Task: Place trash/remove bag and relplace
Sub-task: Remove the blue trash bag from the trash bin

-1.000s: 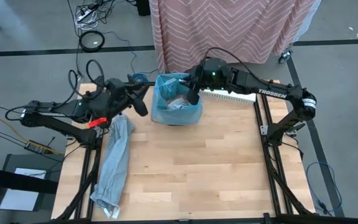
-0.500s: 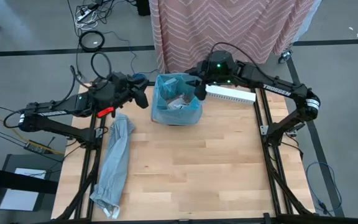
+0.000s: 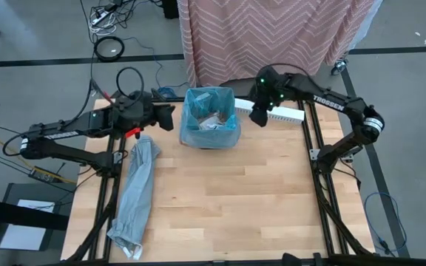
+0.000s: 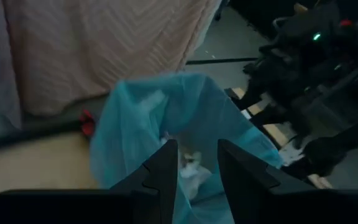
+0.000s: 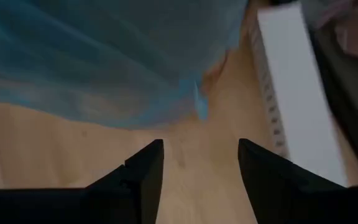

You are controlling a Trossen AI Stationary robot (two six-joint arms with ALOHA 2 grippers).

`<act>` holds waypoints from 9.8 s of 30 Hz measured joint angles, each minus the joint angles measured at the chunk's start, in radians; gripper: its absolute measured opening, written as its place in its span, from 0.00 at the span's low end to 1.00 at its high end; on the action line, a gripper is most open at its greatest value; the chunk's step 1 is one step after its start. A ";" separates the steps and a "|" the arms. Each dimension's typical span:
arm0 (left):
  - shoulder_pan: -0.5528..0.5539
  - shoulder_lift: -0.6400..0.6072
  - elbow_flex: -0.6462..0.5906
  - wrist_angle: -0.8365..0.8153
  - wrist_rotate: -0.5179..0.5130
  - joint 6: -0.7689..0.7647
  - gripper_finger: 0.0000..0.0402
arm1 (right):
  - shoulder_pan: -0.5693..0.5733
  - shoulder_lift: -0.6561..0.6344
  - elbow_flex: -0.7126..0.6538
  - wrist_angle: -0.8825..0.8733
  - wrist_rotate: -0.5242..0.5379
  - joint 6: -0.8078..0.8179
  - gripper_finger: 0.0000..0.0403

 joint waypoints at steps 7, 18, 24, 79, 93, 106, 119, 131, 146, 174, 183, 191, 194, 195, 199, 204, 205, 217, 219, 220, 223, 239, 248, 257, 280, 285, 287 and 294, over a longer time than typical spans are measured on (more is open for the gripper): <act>-0.001 -0.092 -0.306 0.327 0.069 -0.255 0.31 | -0.005 0.001 -0.184 0.166 -0.046 0.053 0.48; -0.043 -0.099 -0.681 0.760 0.012 -0.544 0.31 | -0.044 0.001 -0.244 0.228 -0.055 0.046 0.48; -0.118 -0.099 -0.805 0.834 -0.033 -0.701 0.31 | -0.097 0.001 -0.244 0.231 -0.057 0.045 0.48; -0.211 0.392 -0.838 1.194 -0.288 -0.924 0.02 | -0.139 0.002 -0.244 0.306 -0.058 0.081 0.38; -0.211 0.392 -0.838 1.234 -0.285 -0.946 0.02 | -0.215 0.028 -0.484 0.848 -0.328 0.513 0.38; -0.155 0.392 -0.838 1.236 -0.244 -0.950 0.02 | -0.186 0.153 -0.496 1.055 -0.326 0.554 0.38; -0.143 0.392 -0.838 1.234 -0.230 -0.970 0.02 | -0.177 0.239 -0.469 1.158 -0.387 0.569 0.38; -0.119 0.392 -0.838 1.213 -0.208 -0.972 0.02 | -0.125 0.239 -0.469 1.169 -0.337 0.539 0.38; -0.119 0.392 -0.838 1.223 -0.177 -0.972 0.02 | -0.100 0.310 -0.463 1.248 -0.346 0.557 0.37; -0.120 0.392 -0.838 1.551 -0.057 -0.969 0.02 | -0.074 0.165 -0.435 1.097 -0.238 0.622 0.00; -0.120 0.392 -0.838 1.742 0.022 -0.973 0.02 | -0.074 0.040 -0.435 1.002 -0.160 0.639 0.00; -0.120 0.392 -0.837 1.878 0.055 -0.974 0.02 | -0.072 -0.073 -0.435 0.923 -0.072 0.620 0.00; -0.120 0.392 -0.833 1.913 0.067 -0.974 0.02 | -0.072 -0.111 -0.435 0.924 -0.066 0.629 0.00; -0.120 0.392 -0.827 1.927 0.067 -0.974 0.02 | -0.072 -0.123 -0.435 0.924 -0.064 0.632 0.00; -0.120 0.392 -0.787 1.948 0.067 -0.974 0.02 | -0.070 -0.160 -0.435 0.924 -0.062 0.665 0.00; -0.120 0.392 -0.724 1.947 0.087 -0.965 0.02 | -0.053 -0.206 -0.435 0.956 -0.059 0.695 0.00; -0.120 0.392 -0.714 1.946 0.094 -0.952 0.02 | -0.051 -0.216 -0.435 0.967 -0.059 0.706 0.00; -0.119 0.392 -0.691 1.940 0.118 -0.945 0.02 | -0.045 -0.340 -0.374 1.004 -0.046 0.744 0.00; -0.117 0.392 -0.691 1.944 0.102 -0.946 0.02 | -0.045 -0.341 -0.329 1.000 -0.046 0.729 0.00; -0.114 0.392 -0.691 1.952 0.099 -0.946 0.02 | -0.045 -0.340 -0.306 0.993 -0.047 0.721 0.00; -0.105 0.391 -0.667 1.955 0.088 -0.946 0.02 | -0.040 -0.323 -0.229 0.981 -0.050 0.700 0.00; -0.046 0.387 -0.310 1.781 0.303 -0.889 0.01 | 0.065 -0.209 -0.024 0.999 -0.077 0.643 0.00; 0.081 0.367 -0.274 1.676 0.350 -0.945 0.01 | 0.134 -0.209 -0.023 1.021 -0.104 0.587 0.00; 0.168 0.351 -0.217 1.343 0.681 -0.845 0.00 | 0.160 -0.205 -0.022 1.023 -0.075 0.591 0.00; 0.173 -0.150 -0.224 0.190 0.525 -0.873 0.00 | 0.162 -0.201 -0.023 0.855 -0.045 0.452 0.00; 0.174 -0.182 -0.183 0.143 0.341 -0.830 0.00 | 0.178 -0.196 -0.023 0.853 -0.043 0.429 0.00; 0.173 -0.180 -0.151 0.137 0.320 -0.791 0.00 | 0.188 -0.191 -0.023 0.845 -0.043 0.426 0.00; 0.174 -0.128 -0.030 0.137 0.198 -0.726 0.00 | 0.221 -0.147 0.018 0.845 -0.063 0.381 0.00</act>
